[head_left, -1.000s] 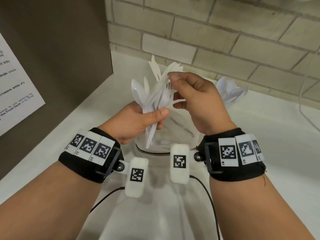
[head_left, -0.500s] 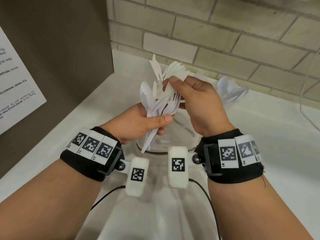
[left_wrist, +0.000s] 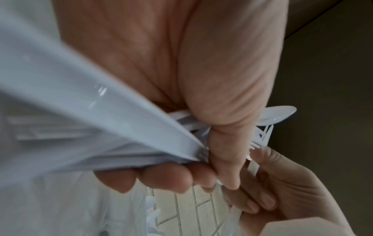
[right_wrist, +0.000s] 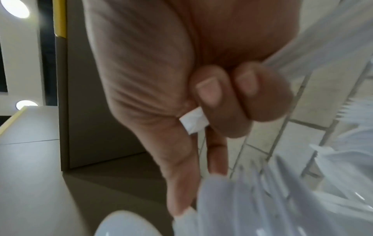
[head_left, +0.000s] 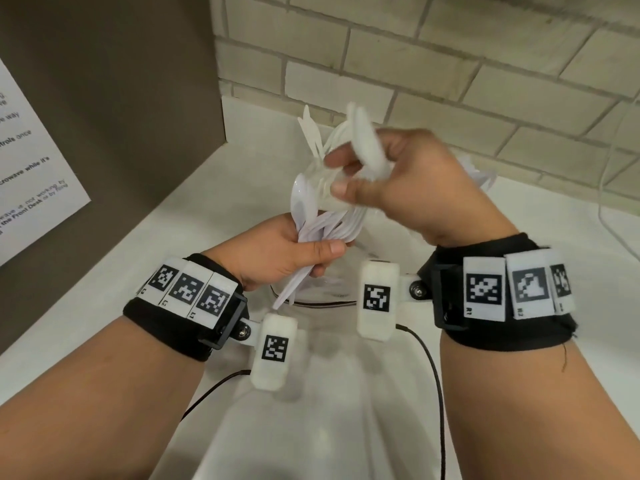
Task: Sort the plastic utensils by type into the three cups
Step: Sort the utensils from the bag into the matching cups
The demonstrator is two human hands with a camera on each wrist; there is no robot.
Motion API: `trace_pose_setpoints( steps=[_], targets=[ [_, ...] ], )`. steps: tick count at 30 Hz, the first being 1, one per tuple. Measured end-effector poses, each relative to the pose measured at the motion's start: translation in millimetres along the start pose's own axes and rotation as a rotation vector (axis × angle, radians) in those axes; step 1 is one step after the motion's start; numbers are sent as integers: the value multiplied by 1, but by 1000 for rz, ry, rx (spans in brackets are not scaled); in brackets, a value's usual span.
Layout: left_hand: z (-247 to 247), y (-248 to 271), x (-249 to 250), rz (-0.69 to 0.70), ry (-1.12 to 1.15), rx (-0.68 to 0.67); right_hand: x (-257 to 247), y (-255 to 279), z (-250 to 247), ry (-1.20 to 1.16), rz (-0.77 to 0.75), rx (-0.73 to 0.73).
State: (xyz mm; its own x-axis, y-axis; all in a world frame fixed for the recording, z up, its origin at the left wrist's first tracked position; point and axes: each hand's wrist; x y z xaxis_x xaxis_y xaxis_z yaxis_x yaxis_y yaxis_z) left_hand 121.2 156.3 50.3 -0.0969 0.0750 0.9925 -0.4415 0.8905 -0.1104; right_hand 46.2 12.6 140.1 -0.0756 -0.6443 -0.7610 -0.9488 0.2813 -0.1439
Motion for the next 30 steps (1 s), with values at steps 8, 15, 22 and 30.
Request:
trace_pose_setpoints(
  steps=[8, 15, 22, 30],
  targets=[
    [0, 0, 1, 7, -7, -15, 2, -4, 7, -169, -35, 174],
    [1, 0, 2, 19, -56, 5, 7, -2, 12, -110, 25, 71],
    [-4, -1, -2, -17, -51, 73, 2, -8, -8, -657, -82, 515],
    [-8, -15, 3, -134, 249, 385, 26, -41, -15, -820, 56, 513]
  ],
)
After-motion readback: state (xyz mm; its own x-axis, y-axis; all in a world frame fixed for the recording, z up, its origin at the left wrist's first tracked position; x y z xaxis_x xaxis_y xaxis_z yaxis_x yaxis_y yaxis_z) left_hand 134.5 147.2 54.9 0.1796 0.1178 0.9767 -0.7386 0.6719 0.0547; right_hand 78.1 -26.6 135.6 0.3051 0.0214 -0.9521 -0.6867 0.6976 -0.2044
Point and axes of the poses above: each hand's wrist, its own y-axis away from the middle knuckle, its own z-axis out of the palm, x = y × z, and after that the axes turned 4 degrees about z, right-handed
